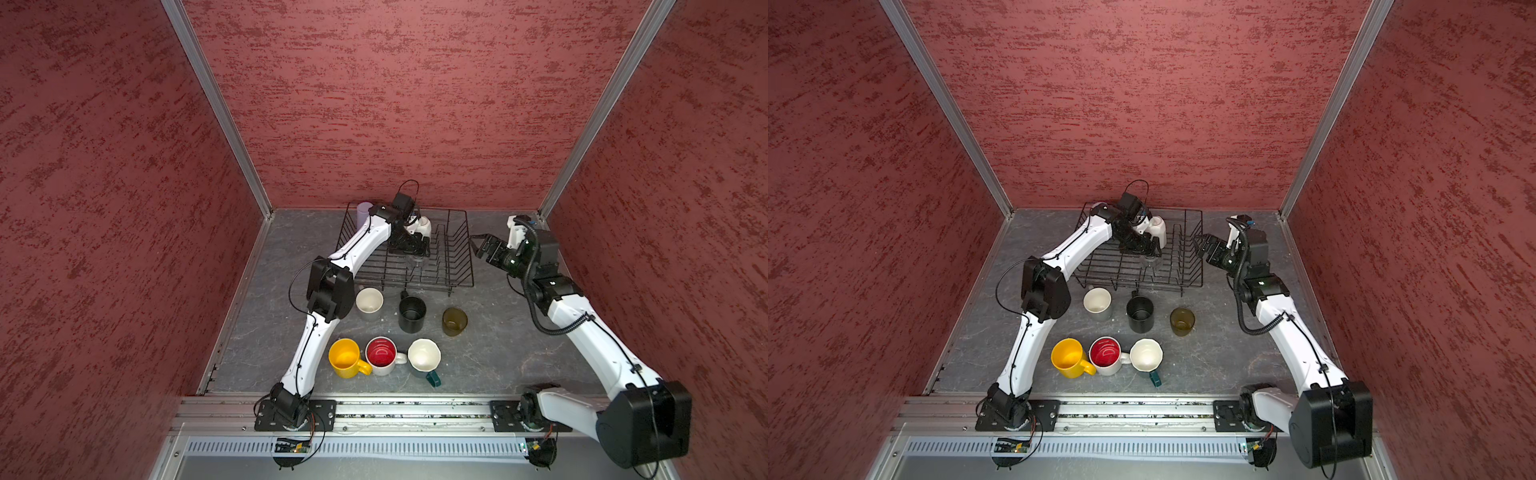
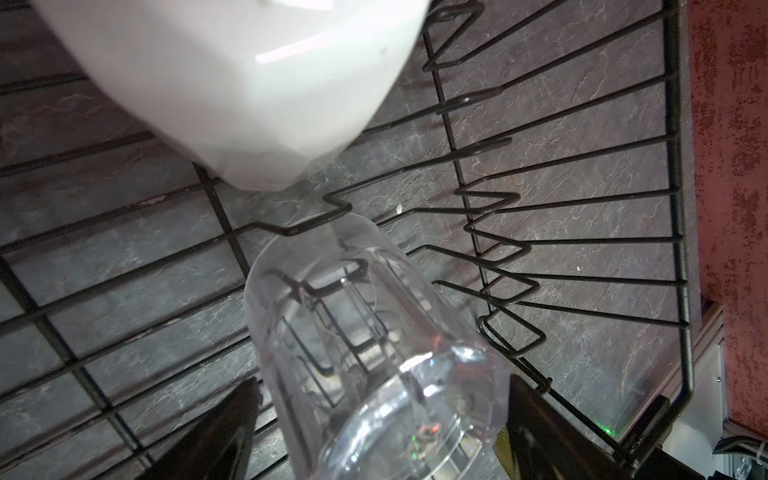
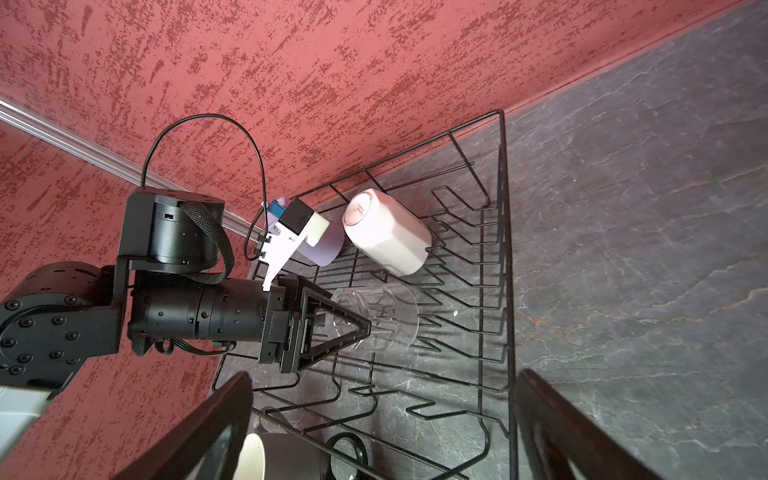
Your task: Load the cups into the dish rack
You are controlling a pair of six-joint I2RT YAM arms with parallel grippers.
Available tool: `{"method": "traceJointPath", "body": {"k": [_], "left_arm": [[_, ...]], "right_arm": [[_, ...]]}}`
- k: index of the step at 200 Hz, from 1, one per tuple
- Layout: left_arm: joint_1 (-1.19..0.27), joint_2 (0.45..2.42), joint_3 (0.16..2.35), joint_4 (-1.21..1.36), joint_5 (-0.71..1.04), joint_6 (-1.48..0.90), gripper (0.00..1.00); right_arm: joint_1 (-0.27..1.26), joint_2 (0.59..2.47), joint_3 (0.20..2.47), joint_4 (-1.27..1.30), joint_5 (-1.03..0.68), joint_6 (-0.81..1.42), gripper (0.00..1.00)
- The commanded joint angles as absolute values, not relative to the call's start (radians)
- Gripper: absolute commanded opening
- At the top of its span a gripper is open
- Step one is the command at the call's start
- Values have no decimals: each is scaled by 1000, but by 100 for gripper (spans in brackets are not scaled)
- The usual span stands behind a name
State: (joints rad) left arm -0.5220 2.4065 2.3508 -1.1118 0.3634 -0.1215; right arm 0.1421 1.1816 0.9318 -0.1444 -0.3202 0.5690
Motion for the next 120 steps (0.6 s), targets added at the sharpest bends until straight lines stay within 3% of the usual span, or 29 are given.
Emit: {"method": "traceJointPath", "body": {"k": [1, 24, 55, 120], "left_arm": [[-527, 2369, 2372, -1121, 348, -108, 94], [-527, 2342, 2367, -1096, 338, -105, 100], [-528, 2291, 2355, -1057, 324, -98, 100], [-528, 2080, 2206, -862, 277, -94, 100]], "right_arm": [[138, 1183, 918, -114, -334, 576, 99], [138, 1191, 934, -154, -311, 558, 98], [138, 1222, 995, -273, -260, 505, 94], [194, 1211, 1071, -568, -130, 404, 76]]}}
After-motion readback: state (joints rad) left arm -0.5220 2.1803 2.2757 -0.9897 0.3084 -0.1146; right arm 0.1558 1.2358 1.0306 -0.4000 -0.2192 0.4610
